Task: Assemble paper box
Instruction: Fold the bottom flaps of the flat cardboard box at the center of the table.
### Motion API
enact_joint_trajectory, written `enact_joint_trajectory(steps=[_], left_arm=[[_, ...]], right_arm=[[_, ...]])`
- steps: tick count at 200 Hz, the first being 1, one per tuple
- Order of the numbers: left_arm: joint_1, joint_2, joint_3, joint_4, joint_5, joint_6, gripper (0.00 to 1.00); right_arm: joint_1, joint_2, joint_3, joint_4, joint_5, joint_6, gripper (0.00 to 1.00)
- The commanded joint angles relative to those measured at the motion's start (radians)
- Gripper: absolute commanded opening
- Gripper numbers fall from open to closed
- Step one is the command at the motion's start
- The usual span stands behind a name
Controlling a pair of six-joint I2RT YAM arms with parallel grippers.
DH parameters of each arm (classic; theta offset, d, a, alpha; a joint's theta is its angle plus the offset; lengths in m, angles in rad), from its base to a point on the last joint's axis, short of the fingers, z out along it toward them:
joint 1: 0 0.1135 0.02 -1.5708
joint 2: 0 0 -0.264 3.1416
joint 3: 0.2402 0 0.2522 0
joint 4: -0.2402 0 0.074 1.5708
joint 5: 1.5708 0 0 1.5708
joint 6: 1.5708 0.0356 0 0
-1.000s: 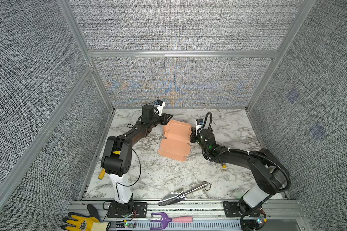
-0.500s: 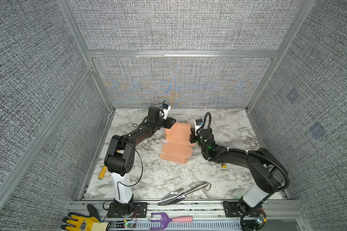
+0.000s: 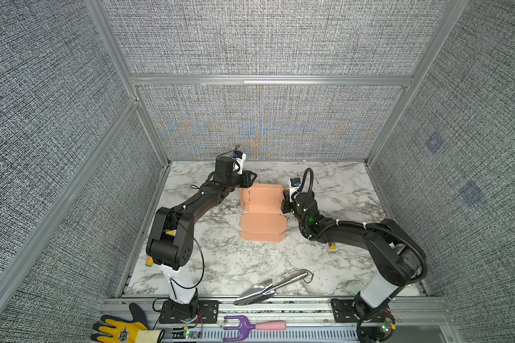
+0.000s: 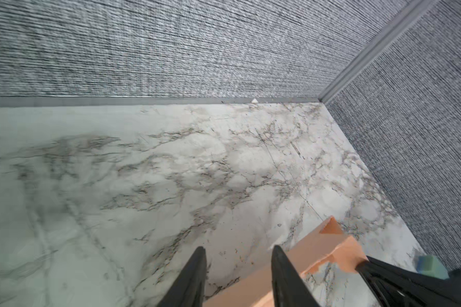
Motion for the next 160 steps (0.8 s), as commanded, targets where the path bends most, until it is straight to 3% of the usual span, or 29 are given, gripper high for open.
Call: enact_joint_trajectory(steps=[1,69,124,160], left_arm=[[0.014,-0.032,-0.017,-0.074,-0.078,0.013,0.47],[0.028,-0.192,-0.288,-0.034,-0.196,0.054,0.46],[0.052,-0.326,-0.492,0.116,-0.169,0.046,0.49],[0.064,-0.289,-0.495,0.136,-0.094,0.085,0.52]], right_arm=[[0.001,-0.002,-0.003,0.053,0.003,-0.006,0.00],[-0.005,-0.015,0.007,0.040,-0.020,0.000,0.00],[-0.010,-0.025,0.020,0.021,-0.039,0.006,0.00],[-0.010,-0.042,0.021,0.013,-0.053,0.005,0.00]])
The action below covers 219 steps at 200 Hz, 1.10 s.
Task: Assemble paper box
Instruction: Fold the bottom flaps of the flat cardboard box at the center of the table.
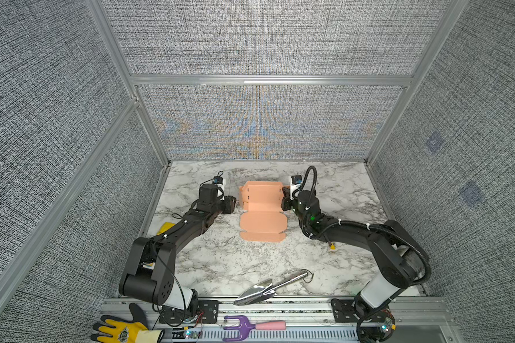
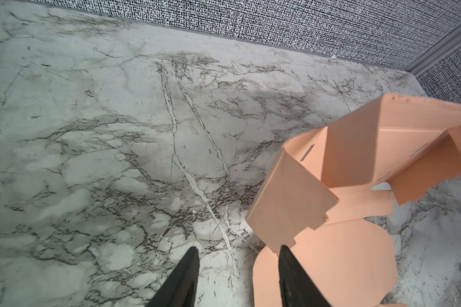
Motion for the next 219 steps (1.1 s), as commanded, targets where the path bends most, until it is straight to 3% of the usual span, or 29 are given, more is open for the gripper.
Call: enact_joint_trajectory(steps=[1,42,75,101,125,155,203,219], left_arm=[[0.006,0.024,0.012,0.055,0.072,0.039,0.52],[0.008,0.062,0.024,0.081,0.251,0.089,0.58],[0.005,0.076,-0.008,0.168,0.267,0.021,0.68],[-0.006,0.102,-0.002,0.185,0.174,-0.042,0.68],[-0.053,0.108,0.019,0.164,0.014,-0.065,0.58],[-0.129,0.109,0.047,0.161,-0.186,-0.089,0.31],[-0.175,0.109,0.044,0.150,-0.334,-0.128,0.03],[-0.180,0.099,0.021,0.177,-0.343,-0.132,0.00]], right_arm=[[-0.001,-0.016,0.007,0.004,-0.019,0.002,0.00],[-0.001,-0.027,0.007,-0.008,-0.024,0.002,0.00],[-0.001,-0.029,0.003,-0.004,-0.018,0.003,0.00],[0.000,-0.033,-0.001,0.002,-0.017,0.005,0.00],[0.002,-0.033,-0.002,0.004,-0.015,0.005,0.00],[0.002,-0.031,-0.001,0.010,-0.012,0.007,0.00],[0.004,-0.037,-0.010,0.013,0.002,0.005,0.00],[0.004,-0.036,-0.011,0.013,0.003,0.006,0.00]])
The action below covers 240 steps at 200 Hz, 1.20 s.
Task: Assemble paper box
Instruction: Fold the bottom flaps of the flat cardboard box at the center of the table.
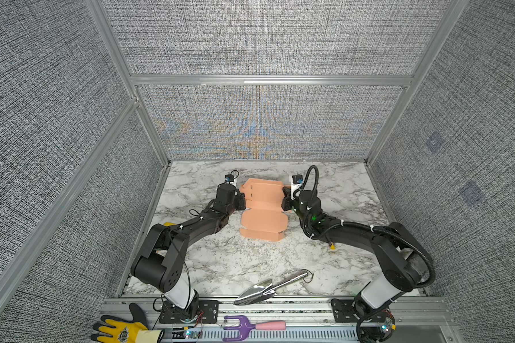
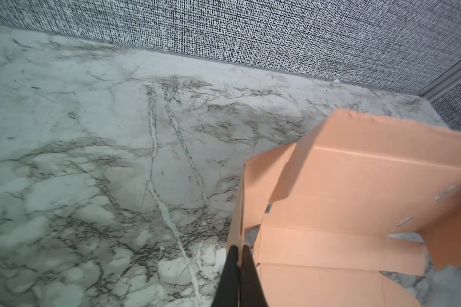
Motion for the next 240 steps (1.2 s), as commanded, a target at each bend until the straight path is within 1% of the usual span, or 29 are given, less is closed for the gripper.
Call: enact_joint_trajectory(steps=[1,49,53,62,75,82,101,121,140,161,180,214,240], left_arm=[[-0.007,-0.014,-0.023,0.034,-0.078,-0.017,0.00],[-0.006,-0.039,-0.071,0.113,-0.032,-0.003,0.00],[-0.008,-0.043,-0.073,0.116,-0.032,0.000,0.00],[-0.007,-0.050,-0.080,0.124,-0.026,0.012,0.00],[-0.007,-0.059,-0.078,0.119,-0.022,0.031,0.00],[-0.008,-0.062,-0.077,0.115,-0.026,0.044,0.00],[-0.007,-0.062,-0.052,0.081,-0.035,0.075,0.00],[-0.006,-0.057,-0.034,0.067,-0.052,0.112,0.00],[-0.006,-0.064,-0.048,0.097,-0.055,0.159,0.00],[-0.007,-0.068,-0.068,0.128,-0.054,0.197,0.00],[-0.007,-0.078,-0.089,0.163,-0.027,0.227,0.00],[-0.007,-0.107,-0.138,0.229,0.031,0.270,0.00],[-0.007,-0.114,-0.164,0.282,0.094,0.324,0.00]], right_arm=[[0.002,-0.006,-0.003,0.032,0.013,0.006,0.00],[0.004,-0.008,-0.008,0.029,0.010,0.003,0.00],[0.004,-0.009,-0.010,0.027,0.008,0.000,0.01],[0.006,-0.018,-0.014,0.021,0.001,-0.004,0.10],[0.007,-0.050,-0.033,0.017,-0.031,-0.016,0.32],[0.009,-0.067,-0.032,-0.005,-0.047,-0.023,0.41],[0.009,-0.125,-0.006,-0.128,-0.086,-0.055,0.59],[0.006,-0.185,0.034,-0.301,-0.100,-0.098,0.69],[-0.007,-0.226,0.083,-0.461,-0.109,-0.144,0.71],[-0.040,-0.225,0.213,-0.638,-0.188,-0.195,0.72],[-0.079,-0.173,0.339,-0.783,-0.275,-0.237,0.72],[-0.151,-0.043,0.535,-0.949,-0.413,-0.271,0.72],[-0.171,0.037,0.639,-1.018,-0.435,-0.267,0.72]])
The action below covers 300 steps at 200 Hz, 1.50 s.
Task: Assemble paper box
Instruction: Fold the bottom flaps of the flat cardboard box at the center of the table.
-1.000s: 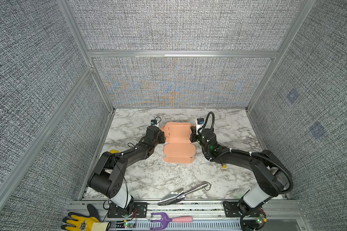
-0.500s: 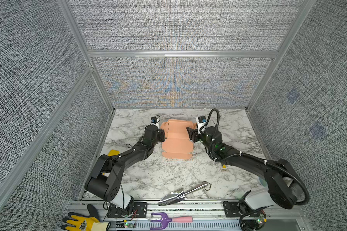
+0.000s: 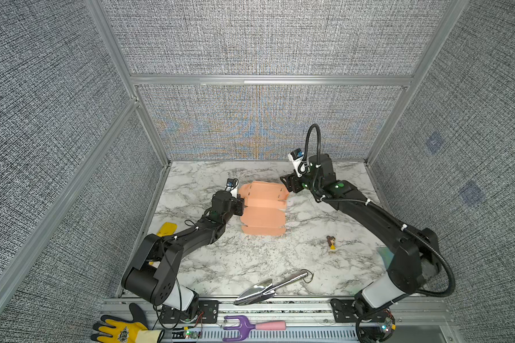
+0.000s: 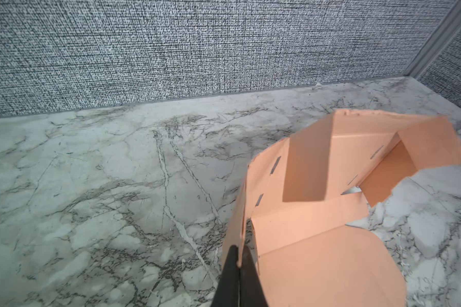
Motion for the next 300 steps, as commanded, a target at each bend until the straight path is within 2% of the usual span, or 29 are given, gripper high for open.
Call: enact_joint_trajectory(steps=[1,30,97,169,213,259,300], left_arm=[[0.000,-0.007,-0.017,0.099,0.084,0.072,0.00],[-0.001,0.000,-0.029,0.153,0.122,0.092,0.00],[0.000,0.022,0.006,0.145,0.143,0.097,0.00],[0.000,0.046,0.045,0.122,0.152,0.091,0.00],[-0.002,0.045,0.051,0.115,0.172,0.095,0.00],[-0.004,0.050,0.055,0.104,0.189,0.104,0.00],[-0.003,0.060,0.061,0.099,0.205,0.115,0.00]], right_arm=[[-0.005,0.048,0.070,-0.135,-0.076,-0.020,0.72],[0.002,0.117,0.146,-0.161,-0.112,0.003,0.72],[0.016,0.221,0.191,-0.179,-0.102,-0.029,0.69],[0.049,0.186,0.039,-0.089,-0.113,-0.035,0.67],[0.049,0.194,0.053,-0.100,-0.091,-0.082,0.68],[0.043,0.207,0.047,-0.087,-0.180,-0.128,0.68],[0.041,0.190,0.030,-0.091,-0.255,-0.187,0.74]])
